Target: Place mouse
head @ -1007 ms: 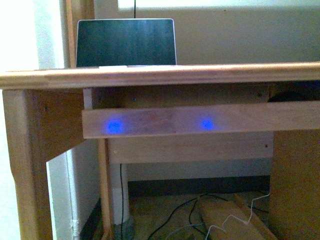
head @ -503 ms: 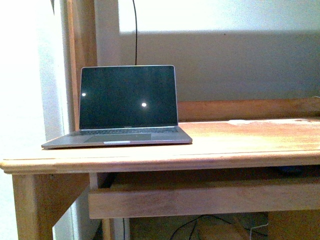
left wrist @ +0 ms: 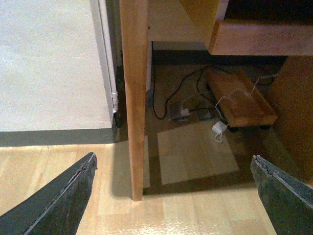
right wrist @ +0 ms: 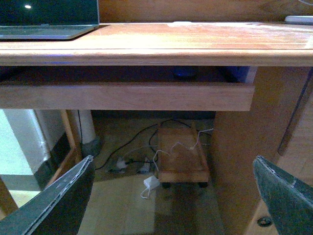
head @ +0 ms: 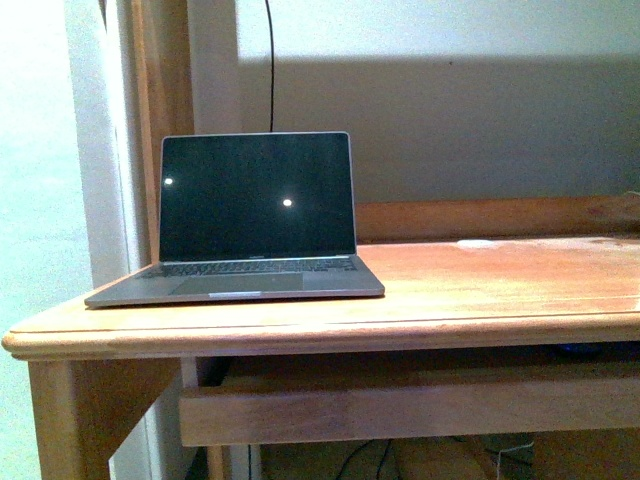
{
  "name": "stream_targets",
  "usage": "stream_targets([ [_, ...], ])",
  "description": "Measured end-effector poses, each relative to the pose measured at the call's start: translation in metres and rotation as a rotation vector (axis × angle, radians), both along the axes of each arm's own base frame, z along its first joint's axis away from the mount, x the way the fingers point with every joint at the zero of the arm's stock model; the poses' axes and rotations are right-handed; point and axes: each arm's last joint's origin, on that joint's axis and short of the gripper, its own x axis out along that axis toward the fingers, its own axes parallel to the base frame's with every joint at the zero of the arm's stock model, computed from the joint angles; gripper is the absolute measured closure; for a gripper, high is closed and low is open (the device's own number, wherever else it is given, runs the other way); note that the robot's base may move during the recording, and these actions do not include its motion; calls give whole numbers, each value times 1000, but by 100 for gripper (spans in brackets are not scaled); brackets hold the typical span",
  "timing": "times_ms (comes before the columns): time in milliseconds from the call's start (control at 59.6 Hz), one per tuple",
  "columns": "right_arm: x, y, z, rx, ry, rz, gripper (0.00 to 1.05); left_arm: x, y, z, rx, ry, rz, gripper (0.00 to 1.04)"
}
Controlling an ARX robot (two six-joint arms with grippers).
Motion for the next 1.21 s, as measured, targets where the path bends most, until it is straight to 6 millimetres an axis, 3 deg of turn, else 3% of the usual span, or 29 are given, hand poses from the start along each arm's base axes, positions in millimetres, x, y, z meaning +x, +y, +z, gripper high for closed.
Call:
stream_targets([
  [168,0,0,0,0,0,-1,7,83,-15,-4,502,-238,-174,8],
  [403,0,0,0,0,0,-1,7,134,-49,-23,796,-434,-416,8],
  [487,0,0,0,0,0,-1,7,147,-59,-29,856,-465,-455,8],
  [705,0,0,0,0,0,-1,7,203,-82,-50,1013,-553,-531,8],
  [906,0,0,0,0,0,-1,7,225,-92,-61,1031,-563,-561,8],
  [1074,0,0,0,0,0,-1,7,227,-96,-68,1015,-528,-585,8],
  [1208,0,0,0,0,0,-1,7,219,-99,-67,941,-391,-615,8],
])
